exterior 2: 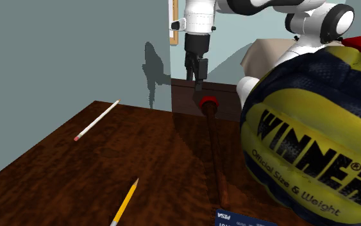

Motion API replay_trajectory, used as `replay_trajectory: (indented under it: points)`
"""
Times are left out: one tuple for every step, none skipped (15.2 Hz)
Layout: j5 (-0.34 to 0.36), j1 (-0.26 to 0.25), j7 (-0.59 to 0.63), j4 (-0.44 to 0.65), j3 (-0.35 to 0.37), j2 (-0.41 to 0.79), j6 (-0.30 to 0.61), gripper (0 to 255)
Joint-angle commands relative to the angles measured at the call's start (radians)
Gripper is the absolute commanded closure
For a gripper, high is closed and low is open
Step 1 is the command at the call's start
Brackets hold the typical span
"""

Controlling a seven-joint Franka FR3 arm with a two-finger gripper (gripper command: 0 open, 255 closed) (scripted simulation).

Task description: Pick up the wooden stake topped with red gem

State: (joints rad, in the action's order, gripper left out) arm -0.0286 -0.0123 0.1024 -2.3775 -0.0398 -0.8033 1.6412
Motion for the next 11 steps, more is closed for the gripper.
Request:
replay_trajectory:
  points:
    - [0.000,0.000,0.000,0.000,0.000,0.000,0.000,0]
    - [-0.001,-0.022,-0.032,0.030,0.004,0.038,0.003,0]
    - [-0.002,-0.044,-0.064,0.061,0.008,0.074,0.004,0]
    - [-0.003,-0.065,-0.095,0.092,0.012,0.109,0.004,0]
    - [-0.003,-0.085,-0.127,0.122,0.018,0.143,0.003,0]
    - [-0.004,-0.105,-0.158,0.153,0.023,0.176,0.001,0]
    - [-0.005,-0.125,-0.189,0.184,0.030,0.208,-0.002,0]
    - [-0.006,-0.144,-0.220,0.214,0.036,0.239,-0.006,0]
    - [-0.006,-0.162,-0.251,0.244,0.044,0.269,-0.010,0]
    - [-0.007,-0.180,-0.281,0.274,0.052,0.298,-0.016,0]
    - [-0.007,-0.197,-0.312,0.304,0.060,0.326,-0.022,0]
